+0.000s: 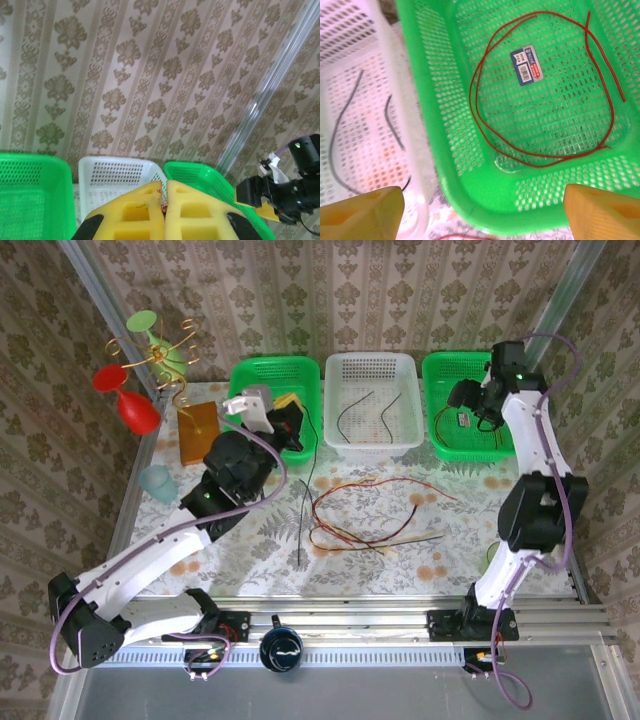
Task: Untangle the cables
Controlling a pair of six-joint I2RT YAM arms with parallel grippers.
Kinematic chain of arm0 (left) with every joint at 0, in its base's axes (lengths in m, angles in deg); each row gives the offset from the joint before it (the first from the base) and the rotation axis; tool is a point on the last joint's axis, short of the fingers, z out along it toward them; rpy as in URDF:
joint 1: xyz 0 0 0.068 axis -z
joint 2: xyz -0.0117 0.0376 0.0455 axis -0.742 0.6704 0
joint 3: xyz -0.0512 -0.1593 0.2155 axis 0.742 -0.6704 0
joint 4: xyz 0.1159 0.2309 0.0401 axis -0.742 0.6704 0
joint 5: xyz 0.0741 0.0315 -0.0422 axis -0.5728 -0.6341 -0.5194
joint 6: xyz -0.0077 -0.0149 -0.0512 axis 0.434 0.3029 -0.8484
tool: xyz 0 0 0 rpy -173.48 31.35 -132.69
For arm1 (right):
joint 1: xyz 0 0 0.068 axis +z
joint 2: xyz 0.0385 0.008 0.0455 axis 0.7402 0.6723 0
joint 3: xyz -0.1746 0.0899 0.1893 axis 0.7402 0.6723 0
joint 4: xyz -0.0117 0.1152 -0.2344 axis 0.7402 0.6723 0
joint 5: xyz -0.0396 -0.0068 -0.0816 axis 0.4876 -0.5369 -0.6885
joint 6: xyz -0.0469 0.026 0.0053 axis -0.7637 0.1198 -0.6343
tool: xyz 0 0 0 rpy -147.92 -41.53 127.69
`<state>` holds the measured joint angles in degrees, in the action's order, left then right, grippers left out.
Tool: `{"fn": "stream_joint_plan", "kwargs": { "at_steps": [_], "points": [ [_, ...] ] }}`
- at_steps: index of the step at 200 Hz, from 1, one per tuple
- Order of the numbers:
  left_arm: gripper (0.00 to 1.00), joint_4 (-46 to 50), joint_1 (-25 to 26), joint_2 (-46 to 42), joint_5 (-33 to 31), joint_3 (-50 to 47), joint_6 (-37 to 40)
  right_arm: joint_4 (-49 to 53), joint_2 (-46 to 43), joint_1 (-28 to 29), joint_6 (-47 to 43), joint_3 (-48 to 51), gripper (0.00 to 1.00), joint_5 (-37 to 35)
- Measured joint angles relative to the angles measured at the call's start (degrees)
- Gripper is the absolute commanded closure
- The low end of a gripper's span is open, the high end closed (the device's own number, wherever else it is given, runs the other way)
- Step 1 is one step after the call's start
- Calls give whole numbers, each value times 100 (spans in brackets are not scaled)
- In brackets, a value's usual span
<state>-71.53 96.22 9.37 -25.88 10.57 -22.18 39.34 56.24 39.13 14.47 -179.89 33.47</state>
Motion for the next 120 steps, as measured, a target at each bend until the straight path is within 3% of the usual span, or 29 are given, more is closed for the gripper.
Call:
{"fn": "stream_joint_plan", "kwargs": {
  "at_steps": [53, 120],
  "points": [
    [100, 264, -39, 638, 573, 1552, 330, -212, -1373, 0, 177, 1346, 13, 376],
    [100, 649, -273, 2120, 1600, 4129, 597, -422, -1882, -37, 286, 1954, 13, 612]
  ]
}}
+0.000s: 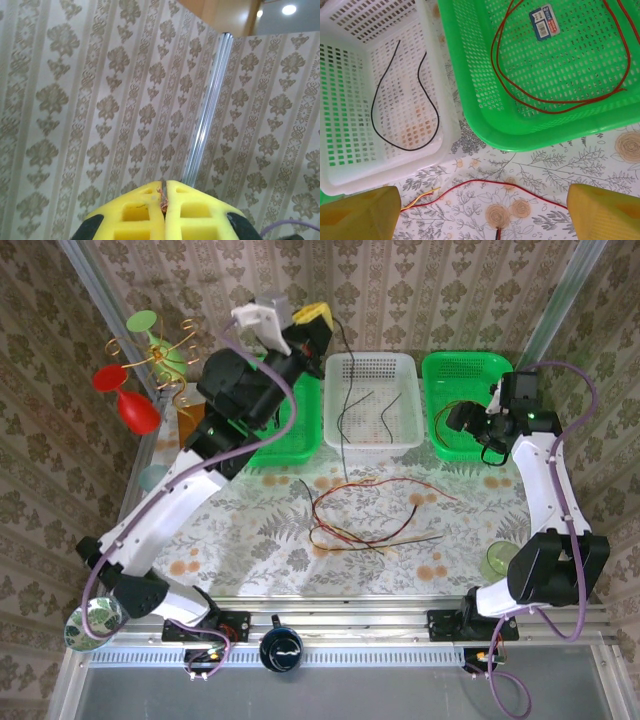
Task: Untangle the cables
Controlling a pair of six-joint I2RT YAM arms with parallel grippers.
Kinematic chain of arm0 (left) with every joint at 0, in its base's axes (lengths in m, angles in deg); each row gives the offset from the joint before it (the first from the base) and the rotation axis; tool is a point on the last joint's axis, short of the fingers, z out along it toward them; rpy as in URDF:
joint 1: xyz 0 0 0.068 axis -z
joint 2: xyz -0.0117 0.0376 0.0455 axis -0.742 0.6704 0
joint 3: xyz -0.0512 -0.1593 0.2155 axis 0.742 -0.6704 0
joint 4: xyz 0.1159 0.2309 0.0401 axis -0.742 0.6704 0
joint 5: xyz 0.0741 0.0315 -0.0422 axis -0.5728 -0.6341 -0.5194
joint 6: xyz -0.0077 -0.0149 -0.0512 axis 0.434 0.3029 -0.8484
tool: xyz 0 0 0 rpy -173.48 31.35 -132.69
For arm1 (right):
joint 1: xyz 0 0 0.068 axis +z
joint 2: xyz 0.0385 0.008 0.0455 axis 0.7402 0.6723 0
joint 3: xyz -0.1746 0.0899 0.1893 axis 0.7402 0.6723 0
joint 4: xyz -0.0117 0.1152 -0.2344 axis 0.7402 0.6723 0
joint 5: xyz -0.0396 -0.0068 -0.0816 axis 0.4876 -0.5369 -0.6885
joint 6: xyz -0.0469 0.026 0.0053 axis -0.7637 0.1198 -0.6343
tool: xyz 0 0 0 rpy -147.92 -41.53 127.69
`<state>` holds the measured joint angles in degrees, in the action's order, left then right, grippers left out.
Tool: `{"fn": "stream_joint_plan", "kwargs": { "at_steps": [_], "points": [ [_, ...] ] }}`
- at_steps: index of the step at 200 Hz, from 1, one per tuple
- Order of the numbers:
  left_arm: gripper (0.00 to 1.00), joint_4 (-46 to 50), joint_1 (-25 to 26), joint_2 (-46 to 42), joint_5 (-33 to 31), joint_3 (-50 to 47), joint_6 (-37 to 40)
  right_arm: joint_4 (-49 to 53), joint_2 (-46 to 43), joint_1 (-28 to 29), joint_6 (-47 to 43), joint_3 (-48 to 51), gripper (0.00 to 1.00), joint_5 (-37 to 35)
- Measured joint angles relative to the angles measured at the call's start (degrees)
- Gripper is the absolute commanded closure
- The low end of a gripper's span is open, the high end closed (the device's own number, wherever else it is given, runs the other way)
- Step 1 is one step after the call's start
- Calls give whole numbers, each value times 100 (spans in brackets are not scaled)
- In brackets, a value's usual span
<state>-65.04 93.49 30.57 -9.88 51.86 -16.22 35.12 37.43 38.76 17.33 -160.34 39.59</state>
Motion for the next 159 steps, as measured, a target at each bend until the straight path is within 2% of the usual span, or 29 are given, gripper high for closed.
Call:
{"fn": "stream_joint_plan", "kwargs": {
  "at_steps": [49, 95, 127, 159],
  "points": [
    [100, 201, -634, 1598, 627, 2315, 70, -125, -173, -28, 44, 210, 13, 140],
    [100, 374, -1137, 3493, 1106, 4828, -367, -111, -494, -245, 35, 378, 13, 225],
    [100, 374, -1357, 4046, 1263, 5018, -719, -90, -756, -503, -2, 378, 13, 323],
    [100, 205, -1497, 4144, 1399, 4413, -1108, -70, -817, -538, -4, 382, 13, 411]
  ]
}}
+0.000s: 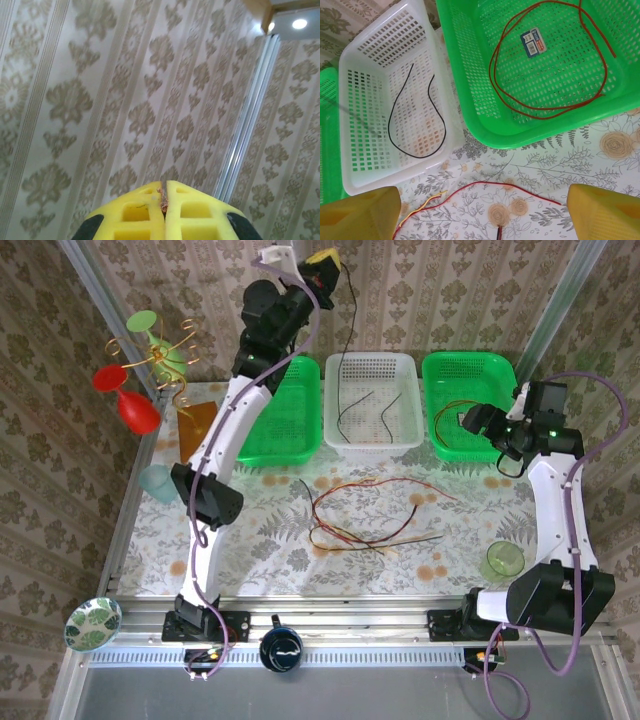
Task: Untangle the cables
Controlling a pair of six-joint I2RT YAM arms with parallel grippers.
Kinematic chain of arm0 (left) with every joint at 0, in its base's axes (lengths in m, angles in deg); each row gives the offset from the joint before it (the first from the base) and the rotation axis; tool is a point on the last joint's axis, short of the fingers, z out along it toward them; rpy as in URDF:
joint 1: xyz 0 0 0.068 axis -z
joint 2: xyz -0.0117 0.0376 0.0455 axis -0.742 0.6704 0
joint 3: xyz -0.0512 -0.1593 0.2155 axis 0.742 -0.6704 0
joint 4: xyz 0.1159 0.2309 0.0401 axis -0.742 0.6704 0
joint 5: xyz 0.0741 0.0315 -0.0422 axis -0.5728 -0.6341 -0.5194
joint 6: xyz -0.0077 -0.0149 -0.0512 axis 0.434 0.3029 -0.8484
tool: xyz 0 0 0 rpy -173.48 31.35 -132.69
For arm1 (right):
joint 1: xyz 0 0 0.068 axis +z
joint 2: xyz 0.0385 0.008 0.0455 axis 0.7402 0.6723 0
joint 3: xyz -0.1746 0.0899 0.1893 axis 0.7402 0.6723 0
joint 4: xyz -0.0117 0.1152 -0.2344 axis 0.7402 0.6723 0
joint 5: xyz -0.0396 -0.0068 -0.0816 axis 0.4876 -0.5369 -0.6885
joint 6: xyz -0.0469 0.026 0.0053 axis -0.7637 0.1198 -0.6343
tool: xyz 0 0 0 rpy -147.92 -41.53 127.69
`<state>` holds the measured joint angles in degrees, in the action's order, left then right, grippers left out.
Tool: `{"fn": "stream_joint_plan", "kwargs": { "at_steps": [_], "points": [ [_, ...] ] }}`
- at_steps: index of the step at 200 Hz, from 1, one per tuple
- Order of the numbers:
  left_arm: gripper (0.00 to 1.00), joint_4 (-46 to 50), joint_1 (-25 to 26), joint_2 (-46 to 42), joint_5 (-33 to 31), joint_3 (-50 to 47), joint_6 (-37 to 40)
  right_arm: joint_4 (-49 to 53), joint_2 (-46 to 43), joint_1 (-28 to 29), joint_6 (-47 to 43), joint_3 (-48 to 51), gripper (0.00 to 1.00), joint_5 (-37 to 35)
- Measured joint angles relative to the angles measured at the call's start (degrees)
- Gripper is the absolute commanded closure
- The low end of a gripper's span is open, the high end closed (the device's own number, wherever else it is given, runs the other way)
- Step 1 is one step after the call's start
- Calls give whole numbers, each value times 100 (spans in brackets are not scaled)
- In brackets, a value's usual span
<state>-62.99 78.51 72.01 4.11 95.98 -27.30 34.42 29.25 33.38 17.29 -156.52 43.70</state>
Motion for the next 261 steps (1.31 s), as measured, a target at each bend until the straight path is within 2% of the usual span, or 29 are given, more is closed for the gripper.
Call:
{"fn": "stream_joint_plan", "kwargs": {
  "at_steps": [43, 73, 96, 125, 152, 188, 202, 215, 226, 236, 261],
  "points": [
    [100, -267, 31, -48, -63, -1755, -175, 17, -11, 0, 22, 44, 13, 131],
    [100, 675, 306, 92, -531, -2614, 210, 22, -114, 0, 98, 179, 13, 249],
    [100, 1530, 608, 487, -693, -2391, 621, 70, -190, 0, 114, 208, 13, 254],
    [100, 2837, 885, 1307, -684, -1283, 844, 140, -275, 0, 114, 236, 13, 256],
    [100, 3825, 857, 1991, -533, -374, 846, 146, -389, 0, 120, 389, 13, 280],
    [100, 4503, 686, 2273, -398, -243, 846, 151, -442, 0, 131, 466, 13, 319],
    [89, 4634, 643, 2280, -341, -243, 850, 151, -487, 0, 133, 496, 13, 339],
    [70, 4675, 625, 2277, -299, -243, 868, 155, -507, 0, 136, 509, 13, 350],
    [60, 4710, 625, 2277, -278, -243, 855, 153, -507, 0, 140, 509, 13, 365],
    [53, 4723, 627, 2277, -254, -243, 918, 153, -511, 2, 151, 509, 13, 378],
    [43, 4732, 649, 2181, -260, -243, 933, 157, -544, 15, 153, 529, 13, 380]
  ]
}}
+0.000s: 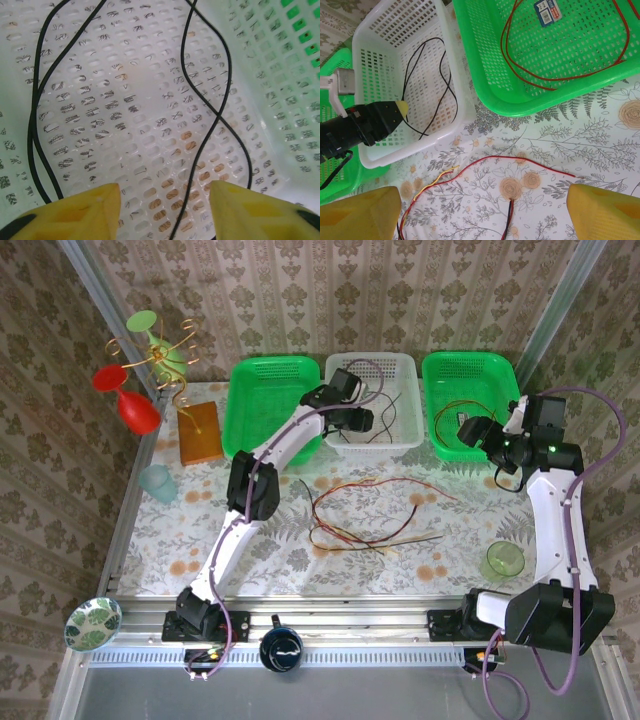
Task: Untangle the cables
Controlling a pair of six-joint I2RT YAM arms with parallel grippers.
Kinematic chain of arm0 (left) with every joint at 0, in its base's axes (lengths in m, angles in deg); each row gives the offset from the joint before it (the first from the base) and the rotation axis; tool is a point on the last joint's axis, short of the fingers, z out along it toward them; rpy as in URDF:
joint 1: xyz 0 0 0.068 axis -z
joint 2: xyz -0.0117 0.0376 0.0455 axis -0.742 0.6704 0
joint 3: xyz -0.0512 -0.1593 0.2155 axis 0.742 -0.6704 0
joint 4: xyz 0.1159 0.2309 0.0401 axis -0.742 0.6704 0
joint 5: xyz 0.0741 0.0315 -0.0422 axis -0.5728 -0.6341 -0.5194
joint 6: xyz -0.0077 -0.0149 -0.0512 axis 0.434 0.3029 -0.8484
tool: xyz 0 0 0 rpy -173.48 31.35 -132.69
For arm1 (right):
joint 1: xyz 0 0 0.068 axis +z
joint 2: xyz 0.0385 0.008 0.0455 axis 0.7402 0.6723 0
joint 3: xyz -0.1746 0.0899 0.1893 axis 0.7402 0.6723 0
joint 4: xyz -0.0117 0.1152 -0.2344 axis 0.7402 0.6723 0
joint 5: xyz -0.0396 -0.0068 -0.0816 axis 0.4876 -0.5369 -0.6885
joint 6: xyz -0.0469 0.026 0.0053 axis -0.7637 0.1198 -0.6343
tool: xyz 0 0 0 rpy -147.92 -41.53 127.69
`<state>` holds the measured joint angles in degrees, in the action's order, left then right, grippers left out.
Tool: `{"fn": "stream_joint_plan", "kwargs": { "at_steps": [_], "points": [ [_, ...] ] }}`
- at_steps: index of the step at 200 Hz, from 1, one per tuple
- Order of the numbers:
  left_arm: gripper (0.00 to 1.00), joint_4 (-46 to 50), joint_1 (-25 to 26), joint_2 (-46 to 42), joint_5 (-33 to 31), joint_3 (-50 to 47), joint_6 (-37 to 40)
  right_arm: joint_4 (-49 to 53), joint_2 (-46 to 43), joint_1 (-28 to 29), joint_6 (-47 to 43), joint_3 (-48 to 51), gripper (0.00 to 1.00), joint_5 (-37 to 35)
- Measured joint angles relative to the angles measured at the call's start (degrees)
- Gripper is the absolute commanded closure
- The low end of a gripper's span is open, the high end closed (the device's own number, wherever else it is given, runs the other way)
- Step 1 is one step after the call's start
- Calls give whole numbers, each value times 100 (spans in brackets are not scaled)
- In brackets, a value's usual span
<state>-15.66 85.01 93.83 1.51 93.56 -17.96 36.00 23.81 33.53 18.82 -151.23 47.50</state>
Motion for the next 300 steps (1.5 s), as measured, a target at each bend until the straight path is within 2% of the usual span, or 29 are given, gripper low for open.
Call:
{"fn": "stream_joint_plan", "kwargs": {
  "at_steps": [49, 74, 103, 134, 169, 202, 222, 249, 300],
  "points": [
    [39, 13, 44, -861, -125, -33, 149, 9, -173, 173, 151, 343, 13, -4],
    [39, -155, 74, -1735, -173, -566, 234, 9, -356, 496, 304, 686, 14, -48],
    [39, -503, 76, -2979, -168, -1838, 258, -20, -549, 1246, 496, 1187, 16, -243],
    [39, -988, 72, -4253, -144, -3654, 203, -232, -599, 2201, 848, 1740, 20, -420],
    [40, -1471, -39, -5493, -35, -5753, -278, -678, -452, 3241, 1191, 1963, 23, -566],
    [40, -1838, -221, -6474, -57, -7436, -807, -1198, 79, 4207, 1209, 1961, 26, -632],
    [40, -2011, -319, -6900, -61, -8194, -1121, -1460, 509, 4680, 863, 1950, 31, -667],
    [40, -2186, -546, -7344, -59, -8929, -1502, -1622, 1176, 5112, -175, 1801, 36, -717],
    [40, -2267, -984, -8216, -79, -9689, -1904, -1799, 2227, 5278, -1974, 1346, 40, -229]
  ]
}}
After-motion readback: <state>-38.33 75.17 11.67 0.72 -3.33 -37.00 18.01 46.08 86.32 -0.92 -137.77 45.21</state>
